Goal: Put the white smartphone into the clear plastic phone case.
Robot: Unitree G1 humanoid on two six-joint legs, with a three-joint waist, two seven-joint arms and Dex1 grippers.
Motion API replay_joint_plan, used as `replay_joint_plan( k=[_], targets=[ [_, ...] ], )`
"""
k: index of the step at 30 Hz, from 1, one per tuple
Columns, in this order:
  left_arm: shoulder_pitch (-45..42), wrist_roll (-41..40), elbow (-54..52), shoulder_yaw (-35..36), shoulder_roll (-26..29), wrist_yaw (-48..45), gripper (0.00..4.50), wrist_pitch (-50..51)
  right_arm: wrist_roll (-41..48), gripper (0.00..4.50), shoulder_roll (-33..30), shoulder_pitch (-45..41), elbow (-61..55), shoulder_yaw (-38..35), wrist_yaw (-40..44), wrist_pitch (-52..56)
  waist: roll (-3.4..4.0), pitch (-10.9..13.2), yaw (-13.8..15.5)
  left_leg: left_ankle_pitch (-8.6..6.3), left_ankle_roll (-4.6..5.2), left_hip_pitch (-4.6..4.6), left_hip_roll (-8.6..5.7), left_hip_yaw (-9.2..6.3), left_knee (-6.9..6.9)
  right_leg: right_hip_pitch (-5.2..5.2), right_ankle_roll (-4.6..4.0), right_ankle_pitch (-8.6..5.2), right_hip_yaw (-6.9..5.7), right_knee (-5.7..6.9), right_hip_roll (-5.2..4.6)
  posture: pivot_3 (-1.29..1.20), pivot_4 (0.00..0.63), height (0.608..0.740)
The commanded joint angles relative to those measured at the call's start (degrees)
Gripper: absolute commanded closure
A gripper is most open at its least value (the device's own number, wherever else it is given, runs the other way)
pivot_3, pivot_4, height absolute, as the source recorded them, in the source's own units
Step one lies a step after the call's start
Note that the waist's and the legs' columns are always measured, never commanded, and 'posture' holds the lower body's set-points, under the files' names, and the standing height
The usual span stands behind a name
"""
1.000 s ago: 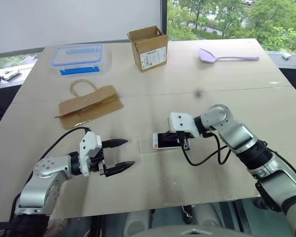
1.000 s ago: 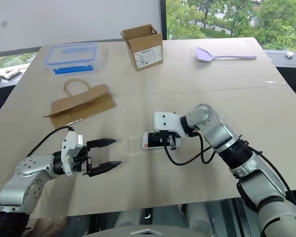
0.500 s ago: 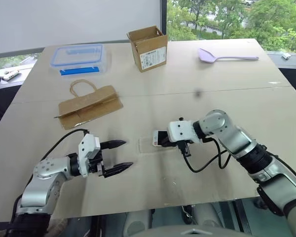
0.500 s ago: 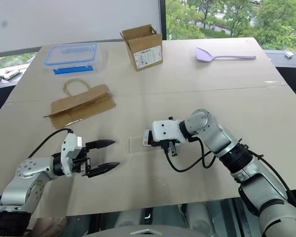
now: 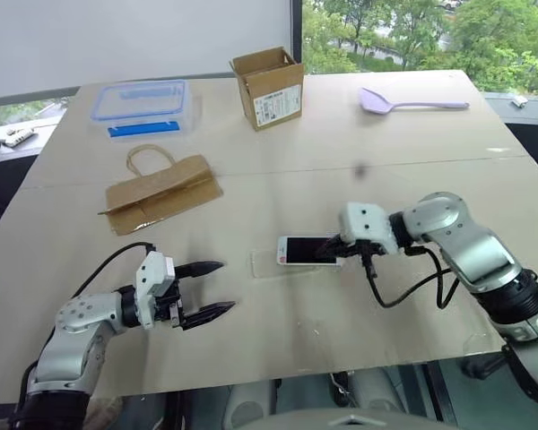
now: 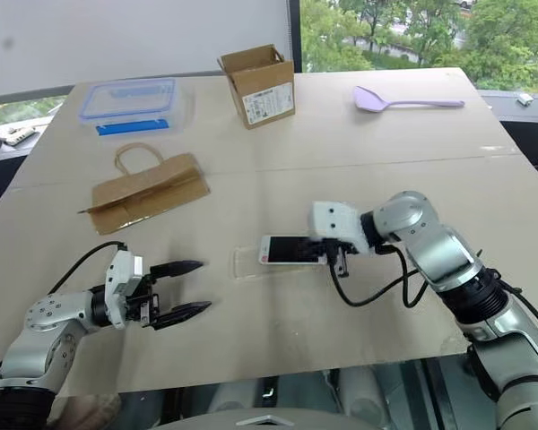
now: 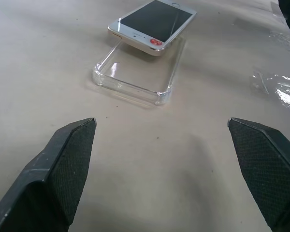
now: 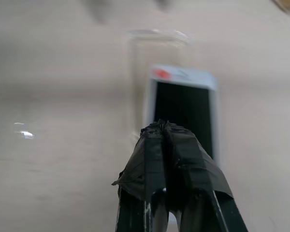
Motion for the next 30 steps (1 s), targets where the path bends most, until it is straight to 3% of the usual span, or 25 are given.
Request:
replay_joint_plan(
  k=[1,2,9,29,30],
  targets=[
    [-0.07,-0.23,-0.71,0.95,0.09,-0.31,0.0,-0.75,3.56,3.88,-1.36,-0.96,-1.16,-2.9,1.82,2.22,0.0,0.0,0.01,0.0,0.0,-0.01,0.0,0.0,0.0,-0.01,-0.03,0.02,0.0,0.0,0.0,0.0,0.15,0.74],
    [-0.12,-0.21,-0.99,0.81,0.05,-0.12,0.0,-0.57,3.89,3.62,-1.4,-0.8,-1.43,-2.7,2.06,2.69,0.0,0.0,0.02,0.0,0.0,-0.01,0.0,-0.01,-0.01,0.0,-0.03,0.01,-0.01,0.0,0.0,0.0,0.15,0.74],
    [-0.99,-0.01,-2.02,-0.02,-0.28,0.7,0.0,0.41,-0.86,0.33,1.01,-0.07,2.19,2.11,-1.75,0.03,-0.02,-0.01,-0.1,0.0,0.0,0.01,0.0,-0.01,-0.05,0.0,0.01,-0.02,0.0,0.0,0.02,0.0,0.15,0.74],
    [0.38,-0.5,-5.9,0.52,-0.04,2.42,0.0,2.7,-5.96,0.33,4.2,-3.24,12.73,5.49,-0.03,-6.13,-0.02,-0.01,-0.08,0.0,0.0,0.0,0.0,-0.01,-0.05,-0.01,0.01,-0.02,0.01,0.0,0.03,0.0,0.15,0.74],
    [0.47,-0.55,-6.3,0.54,-0.06,2.62,0.0,2.98,-5.97,0.56,4.32,-3.33,12.73,5.44,0.18,-6.27,-0.02,-0.01,-0.08,0.0,0.01,0.0,0.0,-0.01,-0.05,-0.01,0.01,-0.01,0.01,0.0,0.03,0.0,0.15,0.74]
  ],
)
